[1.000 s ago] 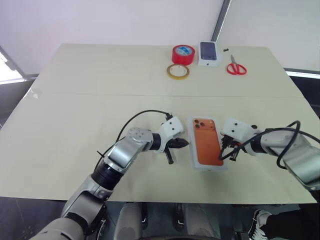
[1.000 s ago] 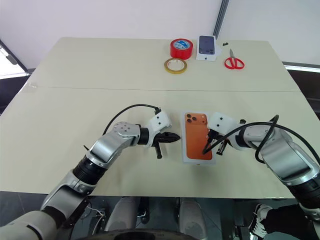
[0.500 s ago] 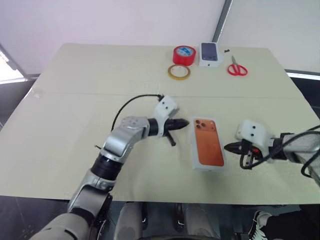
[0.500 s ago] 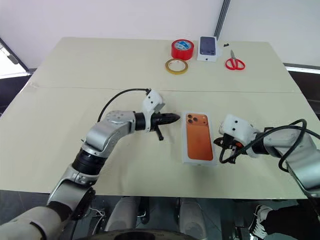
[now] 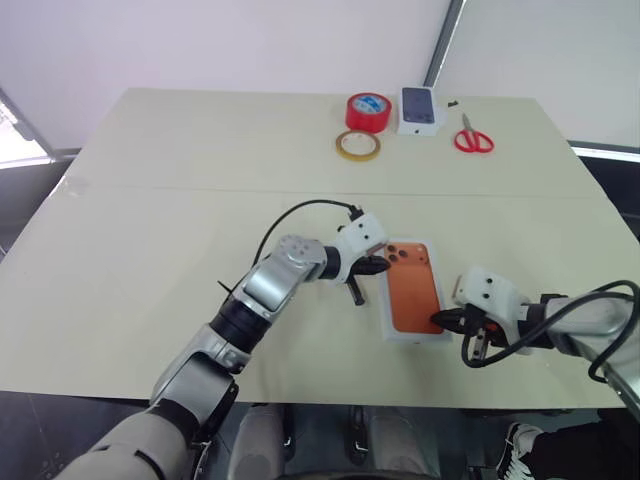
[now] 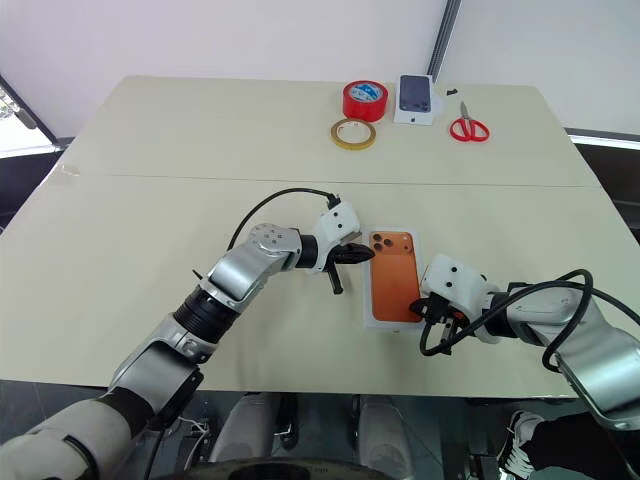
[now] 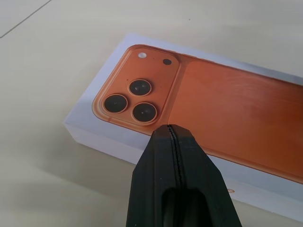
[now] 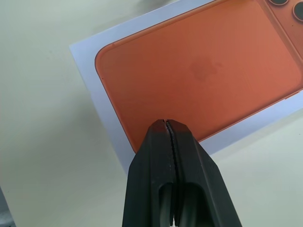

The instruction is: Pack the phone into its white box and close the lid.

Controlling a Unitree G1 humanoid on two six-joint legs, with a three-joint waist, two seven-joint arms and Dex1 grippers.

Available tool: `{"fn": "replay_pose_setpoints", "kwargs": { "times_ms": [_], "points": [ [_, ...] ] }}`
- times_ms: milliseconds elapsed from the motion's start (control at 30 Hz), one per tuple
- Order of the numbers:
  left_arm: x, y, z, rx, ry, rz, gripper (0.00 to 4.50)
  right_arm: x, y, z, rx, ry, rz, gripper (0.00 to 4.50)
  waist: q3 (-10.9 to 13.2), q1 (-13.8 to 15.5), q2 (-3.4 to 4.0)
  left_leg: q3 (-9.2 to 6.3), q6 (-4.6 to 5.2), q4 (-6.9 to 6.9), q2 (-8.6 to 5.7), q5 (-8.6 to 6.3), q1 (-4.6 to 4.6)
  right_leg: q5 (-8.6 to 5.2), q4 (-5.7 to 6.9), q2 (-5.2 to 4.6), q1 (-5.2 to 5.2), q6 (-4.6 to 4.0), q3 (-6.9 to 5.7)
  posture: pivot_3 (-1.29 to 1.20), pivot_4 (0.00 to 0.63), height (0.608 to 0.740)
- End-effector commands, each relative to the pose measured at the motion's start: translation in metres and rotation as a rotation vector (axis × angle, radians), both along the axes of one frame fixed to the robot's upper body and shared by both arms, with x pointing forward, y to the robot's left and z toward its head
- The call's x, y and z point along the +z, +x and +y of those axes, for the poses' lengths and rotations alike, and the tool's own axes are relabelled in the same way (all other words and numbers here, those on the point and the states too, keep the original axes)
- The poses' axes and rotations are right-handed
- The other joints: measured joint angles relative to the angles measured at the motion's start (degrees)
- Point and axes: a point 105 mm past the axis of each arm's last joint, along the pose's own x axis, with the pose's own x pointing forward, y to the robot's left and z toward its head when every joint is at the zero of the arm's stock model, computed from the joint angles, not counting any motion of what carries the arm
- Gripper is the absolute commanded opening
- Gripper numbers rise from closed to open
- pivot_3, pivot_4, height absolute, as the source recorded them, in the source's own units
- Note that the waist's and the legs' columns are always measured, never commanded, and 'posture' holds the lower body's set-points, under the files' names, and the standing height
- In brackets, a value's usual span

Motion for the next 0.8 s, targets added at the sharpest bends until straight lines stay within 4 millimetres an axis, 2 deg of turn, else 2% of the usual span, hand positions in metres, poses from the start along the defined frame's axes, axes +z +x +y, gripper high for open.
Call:
{"fn": "replay_pose_setpoints", "kwargs": {
  "times_ms": [33, 133, 233, 333, 467, 567, 700, 800],
  "points": [
    [-0.008, 0.000, 0.003, 0.029, 0.008, 0.019, 0.00, 0.005, 0.007, 0.001, 0.002, -0.002, -0.051, 0.02, 0.0, -0.1, -0.01, 0.00, 0.00, 0.00, 0.00, 0.00, 0.00, 0.00, 0.00, 0.00, 0.01, 0.00, 0.00, 0.00, 0.150, 0.740],
    [0.018, 0.010, 0.014, 0.084, -0.110, -0.036, 0.00, 0.022, 0.030, 0.000, -0.061, 0.061, -0.164, 0.02, 0.0, -0.2, 0.01, -0.01, 0.00, 0.01, 0.01, 0.00, 0.00, 0.00, 0.00, 0.00, 0.01, 0.00, 0.00, 0.00, 0.150, 0.740],
    [0.059, 0.028, 0.060, 0.235, -0.275, -0.111, 0.00, 0.051, 0.072, -0.006, -0.198, 0.162, -0.370, 0.02, 0.1, -0.9, -0.02, 0.04, 0.01, 0.01, 0.05, 0.00, -0.03, 0.04, 0.09, 0.07, -0.13, -0.04, 0.02, 0.00, 0.150, 0.740],
    [0.070, 0.031, 0.098, 0.339, -0.306, -0.155, 0.00, 0.058, 0.091, -0.010, -0.250, 0.246, -0.376, 0.02, 0.1, -1.1, -0.02, 0.04, 0.01, -0.02, 0.02, 0.01, -0.08, 0.00, 0.39, 0.07, -0.30, 0.05, 0.03, 0.00, 0.150, 0.740],
    [0.074, 0.028, 0.152, 0.490, -0.297, -0.191, 0.00, 0.063, 0.107, -0.018, -0.268, 0.345, -0.365, 0.02, 0.1, -0.7, -0.01, 0.05, 0.01, -0.02, 0.00, 0.01, -0.03, 0.03, 0.63, 0.04, -0.30, 0.20, 0.02, 0.00, 0.150, 0.740],
    [0.062, 0.015, 0.201, 0.609, -0.216, -0.205, 0.00, 0.059, 0.116, -0.027, -0.279, 0.361, -0.367, 0.02, 0.1, -0.6, 0.00, 0.13, 0.00, 0.02, 0.00, 0.01, -0.03, -0.02, 0.61, 0.01, -0.31, 0.11, 0.04, 0.00, 0.150, 0.740],
    [0.050, -0.002, 0.238, 0.716, -0.185, -0.192, 0.00, 0.059, 0.121, -0.031, -0.264, 0.402, -0.364, 0.02, 0.1, -0.3, 0.01, 0.15, 0.00, 0.02, 0.05, 0.00, -0.03, -0.04, 0.62, -0.03, -0.34, 0.09, 0.06, 0.00, 0.150, 0.740],
    [0.041, -0.013, 0.254, 0.776, -0.165, -0.175, 0.00, 0.054, 0.122, -0.035, -0.260, 0.416, -0.354, 0.02, 0.1, -0.1, 0.01, 0.18, -0.02, 0.01, 0.02, 0.00, -0.04, -0.04, 0.59, -0.10, -0.33, 0.08, 0.06, 0.00, 0.150, 0.740]
  ]
}}
